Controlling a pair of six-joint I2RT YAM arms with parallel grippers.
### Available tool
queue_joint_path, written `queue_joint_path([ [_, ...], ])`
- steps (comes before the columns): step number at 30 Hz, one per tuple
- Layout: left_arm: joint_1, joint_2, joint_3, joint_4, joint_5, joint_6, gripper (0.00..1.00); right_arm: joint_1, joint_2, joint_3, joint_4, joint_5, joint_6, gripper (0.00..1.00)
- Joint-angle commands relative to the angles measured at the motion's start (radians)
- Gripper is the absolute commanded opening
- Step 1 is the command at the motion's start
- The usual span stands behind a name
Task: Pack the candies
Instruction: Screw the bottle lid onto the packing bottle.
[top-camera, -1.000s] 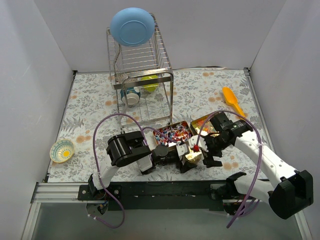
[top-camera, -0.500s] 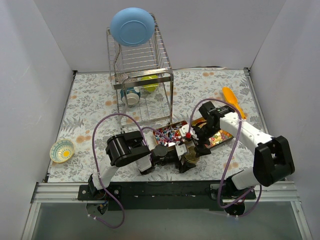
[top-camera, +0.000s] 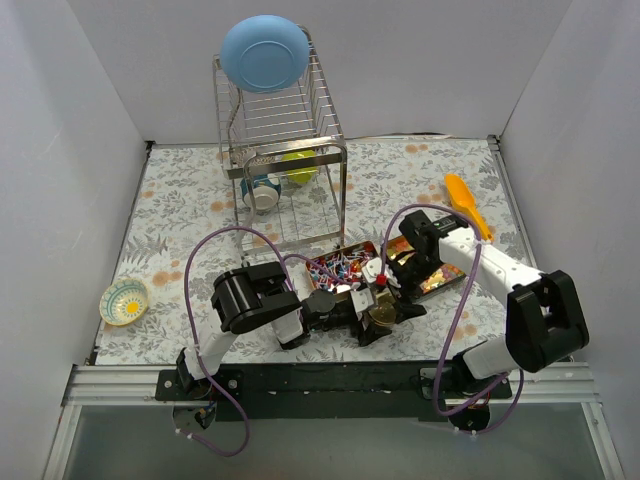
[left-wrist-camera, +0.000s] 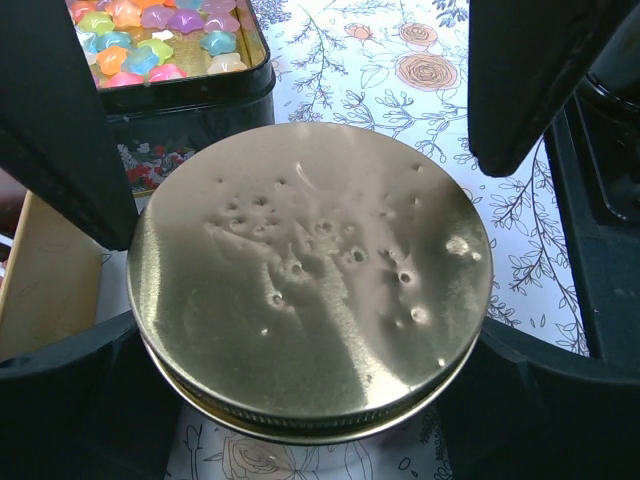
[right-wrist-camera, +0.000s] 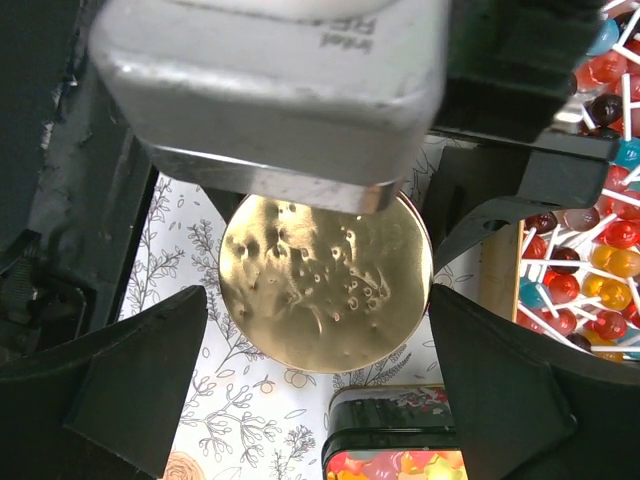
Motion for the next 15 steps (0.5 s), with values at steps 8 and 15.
queue_joint_path([
  [8, 0.028, 0.081, -0.023, 0.046, -0.071, -0.067, 0.00, 0.001, -0.153, -0.183, -0.099, 0.088, 0.056, 0.98],
  [15, 0.030, 0.087, -0.012, 0.046, -0.076, -0.068, 0.00, 0.001, -0.228, -0.237, -0.148, 0.112, 0.077, 0.98],
])
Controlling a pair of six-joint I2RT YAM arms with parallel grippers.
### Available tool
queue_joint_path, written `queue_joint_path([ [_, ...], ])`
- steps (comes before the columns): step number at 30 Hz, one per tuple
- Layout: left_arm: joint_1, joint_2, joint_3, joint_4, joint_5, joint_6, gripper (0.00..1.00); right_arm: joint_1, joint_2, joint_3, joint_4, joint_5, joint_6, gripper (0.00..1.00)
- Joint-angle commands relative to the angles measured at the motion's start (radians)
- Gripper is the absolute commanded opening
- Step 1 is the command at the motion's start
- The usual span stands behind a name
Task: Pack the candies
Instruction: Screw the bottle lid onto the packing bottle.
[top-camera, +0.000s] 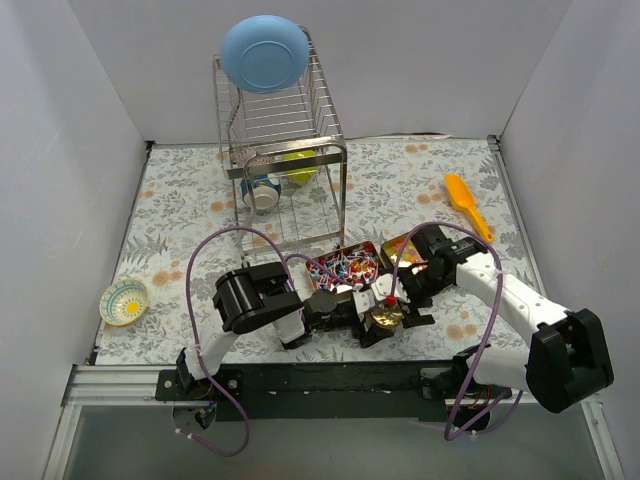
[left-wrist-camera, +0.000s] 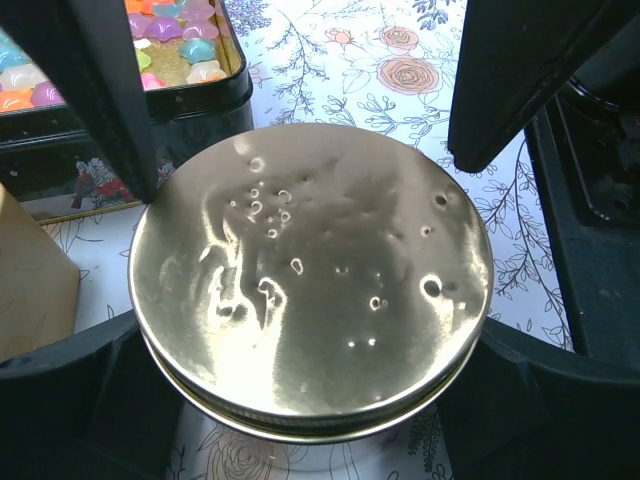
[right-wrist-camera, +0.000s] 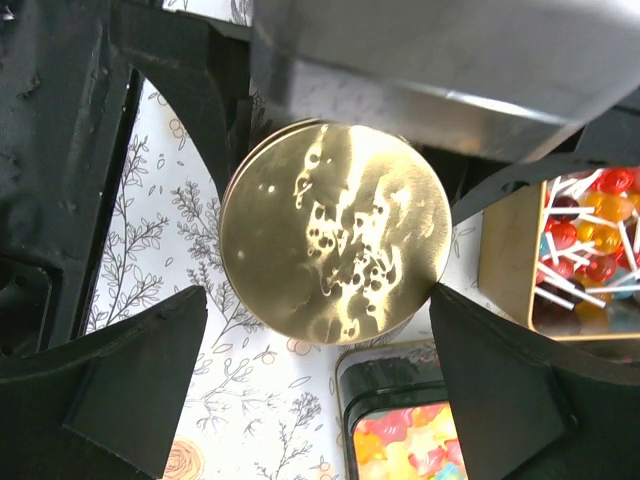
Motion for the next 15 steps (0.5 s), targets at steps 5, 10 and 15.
queue_joint_path([
  [5, 0.033, 0.073, -0.030, 0.038, -0.094, -0.070, 0.00, 0.007, -0.022, -0.049, -0.312, 0.009, 0.087, 0.97],
  [10, 0.032, 0.071, -0.033, 0.032, -0.080, -0.067, 0.00, 0.007, -0.045, 0.009, -0.323, -0.008, 0.143, 0.96],
  [15, 0.033, 0.067, -0.036, 0.030, -0.070, -0.053, 0.00, -0.042, -0.021, 0.110, -0.295, -0.055, 0.234, 0.96],
])
